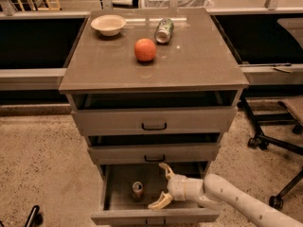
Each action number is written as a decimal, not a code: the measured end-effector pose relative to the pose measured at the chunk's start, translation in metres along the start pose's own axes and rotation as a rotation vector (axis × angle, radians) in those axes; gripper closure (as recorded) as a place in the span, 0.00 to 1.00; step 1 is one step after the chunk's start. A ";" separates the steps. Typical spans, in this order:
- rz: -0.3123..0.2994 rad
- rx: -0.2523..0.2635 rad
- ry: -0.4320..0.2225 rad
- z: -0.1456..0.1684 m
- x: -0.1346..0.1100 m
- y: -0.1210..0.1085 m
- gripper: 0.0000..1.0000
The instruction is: Pick orange can from bottom drawer and place on counter
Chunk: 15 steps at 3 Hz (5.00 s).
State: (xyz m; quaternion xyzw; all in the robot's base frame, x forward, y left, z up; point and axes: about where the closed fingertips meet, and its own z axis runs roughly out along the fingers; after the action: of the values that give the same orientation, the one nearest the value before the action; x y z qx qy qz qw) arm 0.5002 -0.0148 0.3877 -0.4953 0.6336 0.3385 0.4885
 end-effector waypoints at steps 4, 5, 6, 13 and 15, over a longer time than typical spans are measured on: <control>-0.009 -0.061 0.088 0.046 0.058 0.043 0.00; -0.082 0.007 0.168 0.066 0.069 0.024 0.00; -0.126 0.073 0.224 0.080 0.091 -0.007 0.00; -0.001 -0.105 0.145 0.151 0.157 -0.024 0.54; -0.049 -0.144 0.048 0.148 0.136 -0.019 1.00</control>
Offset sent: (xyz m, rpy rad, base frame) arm -0.0558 0.0565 -0.1071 -0.1087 0.0392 0.1343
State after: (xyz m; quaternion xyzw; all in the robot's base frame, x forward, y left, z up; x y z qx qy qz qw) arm 0.5557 0.0752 0.2156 -0.5525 0.6068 0.3593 0.4443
